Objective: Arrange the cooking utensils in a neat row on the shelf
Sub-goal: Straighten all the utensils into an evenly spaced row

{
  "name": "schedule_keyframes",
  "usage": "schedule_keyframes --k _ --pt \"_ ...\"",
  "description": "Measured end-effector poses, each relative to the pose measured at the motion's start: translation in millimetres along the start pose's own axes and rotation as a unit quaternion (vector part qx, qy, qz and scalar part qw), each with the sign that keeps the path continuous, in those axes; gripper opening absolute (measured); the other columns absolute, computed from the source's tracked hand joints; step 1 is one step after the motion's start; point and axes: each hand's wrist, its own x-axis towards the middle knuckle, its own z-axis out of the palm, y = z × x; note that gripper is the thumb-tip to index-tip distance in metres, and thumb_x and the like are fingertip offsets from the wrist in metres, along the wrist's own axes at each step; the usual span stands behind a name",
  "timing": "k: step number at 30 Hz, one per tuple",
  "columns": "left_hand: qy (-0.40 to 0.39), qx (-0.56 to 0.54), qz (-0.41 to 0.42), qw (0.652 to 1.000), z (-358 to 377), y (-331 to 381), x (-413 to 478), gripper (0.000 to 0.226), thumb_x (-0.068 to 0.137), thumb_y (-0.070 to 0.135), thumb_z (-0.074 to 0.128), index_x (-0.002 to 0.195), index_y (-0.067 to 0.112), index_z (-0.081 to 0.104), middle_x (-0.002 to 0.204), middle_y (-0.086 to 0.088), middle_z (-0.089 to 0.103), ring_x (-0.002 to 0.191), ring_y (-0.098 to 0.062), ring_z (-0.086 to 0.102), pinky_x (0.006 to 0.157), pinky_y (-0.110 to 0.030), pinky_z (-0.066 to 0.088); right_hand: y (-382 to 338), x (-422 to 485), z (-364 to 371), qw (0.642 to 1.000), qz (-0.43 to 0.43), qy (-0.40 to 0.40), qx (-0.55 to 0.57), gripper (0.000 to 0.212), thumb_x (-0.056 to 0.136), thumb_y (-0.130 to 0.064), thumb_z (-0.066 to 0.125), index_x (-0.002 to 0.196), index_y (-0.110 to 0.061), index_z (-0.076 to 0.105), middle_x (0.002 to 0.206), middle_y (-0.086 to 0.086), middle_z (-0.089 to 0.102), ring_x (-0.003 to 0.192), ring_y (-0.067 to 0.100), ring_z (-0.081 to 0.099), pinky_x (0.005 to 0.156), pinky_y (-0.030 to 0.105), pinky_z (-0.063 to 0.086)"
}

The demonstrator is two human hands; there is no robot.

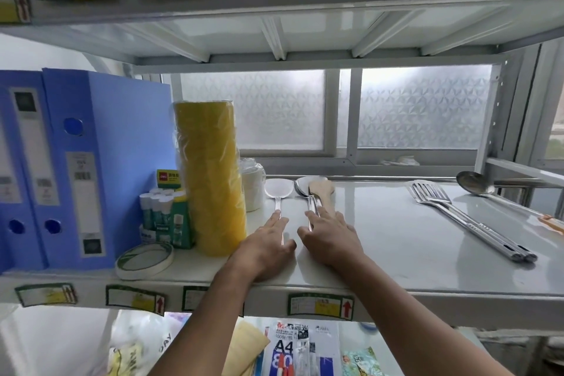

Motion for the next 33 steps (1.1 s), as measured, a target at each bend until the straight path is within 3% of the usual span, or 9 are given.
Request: schedule_keyframes --k 6,11,14,17,21,25,28,31,33 --pt "0.000 0.001 0.002 1.000 -1 3 -2 0.065 0.101 0.041 0.040 0.161 0.027 0.018 0.171 0.007 0.001 0.154 -0.016 0.021 0.123 -0.040 0.024 1 1 -1 1.000 0.006 -0.009 0.008 0.068 0.090 -0.050 0.034 0.156 -0.032 0.033 0.169 -0.002 0.019 0.153 0.030 0.019 0.118 0.049 0.021" --pt "0.016 -0.020 -0.010 1.000 1 1 -2 0.069 0.099 0.042 0.044 0.161 0.027 0.016 0.171 0.003 -0.001 0.154 -0.022 0.023 0.122 -0.041 0.025 1 0 -1 0.999 0.011 -0.003 0.034 0.067 0.089 -0.052 0.035 0.154 -0.033 0.036 0.167 0.002 0.024 0.150 0.031 0.025 0.117 0.050 0.024" --pt "0.022 -0.024 -0.011 0.999 2 1 -3 0.070 0.099 0.045 0.044 0.161 0.027 0.015 0.171 0.003 0.000 0.154 -0.022 0.022 0.123 -0.043 0.024 3 3 -4 0.997 0.026 0.017 0.071 0.058 0.087 -0.049 0.035 0.136 -0.024 0.053 0.150 0.009 0.047 0.131 0.035 0.046 0.105 0.049 0.038" --pt "0.038 -0.034 -0.001 0.999 2 2 -6 0.068 0.101 0.048 0.043 0.160 0.026 0.018 0.171 0.002 0.004 0.155 -0.020 0.017 0.123 -0.041 0.022 10 7 -6 0.991 0.039 0.031 0.124 0.034 0.090 -0.033 0.038 0.111 -0.017 0.059 0.129 0.014 0.059 0.115 0.036 0.054 0.097 0.046 0.044" --pt "0.140 0.003 0.057 0.989 1 7 -10 0.055 0.101 0.043 0.044 0.151 0.021 0.039 0.168 0.000 0.021 0.155 -0.015 0.018 0.122 -0.035 0.024 13 7 -4 0.990 0.045 0.038 0.131 0.029 0.091 -0.025 0.038 0.108 -0.019 0.061 0.126 0.011 0.059 0.116 0.036 0.054 0.099 0.045 0.043" --pt "0.262 0.044 0.128 0.955 4 29 -17 0.038 0.096 0.019 0.048 0.132 0.016 0.062 0.147 0.000 0.054 0.141 -0.016 0.045 0.116 -0.029 0.035 10 6 -4 0.993 0.042 0.033 0.103 0.035 0.093 -0.025 0.034 0.118 -0.023 0.059 0.133 0.008 0.056 0.120 0.038 0.051 0.099 0.046 0.040" --pt "0.259 -0.012 0.125 0.958 13 57 -23 0.039 0.094 0.014 0.045 0.128 0.016 0.064 0.127 -0.002 0.067 0.114 -0.021 0.063 0.098 -0.030 0.046 12 6 -4 0.995 0.023 0.031 0.094 0.035 0.095 -0.030 0.036 0.119 -0.030 0.061 0.135 0.004 0.057 0.120 0.036 0.053 0.098 0.046 0.041" --pt "0.254 -0.004 0.108 0.961 26 71 -18 0.047 0.095 0.011 0.040 0.138 0.016 0.057 0.130 -0.004 0.065 0.119 -0.023 0.057 0.104 -0.032 0.043 15 5 -3 0.996 0.005 0.029 0.089 0.029 0.094 -0.037 0.039 0.107 -0.028 0.063 0.126 0.002 0.061 0.115 0.031 0.057 0.094 0.045 0.046" --pt "0.251 0.016 0.103 0.962 28 72 -16 0.050 0.095 0.009 0.039 0.143 0.015 0.053 0.132 -0.003 0.063 0.121 -0.022 0.053 0.106 -0.032 0.040 17 6 -3 0.997 0.000 0.027 0.077 0.030 0.095 -0.039 0.039 0.109 -0.028 0.063 0.127 0.001 0.061 0.115 0.030 0.056 0.094 0.043 0.046"
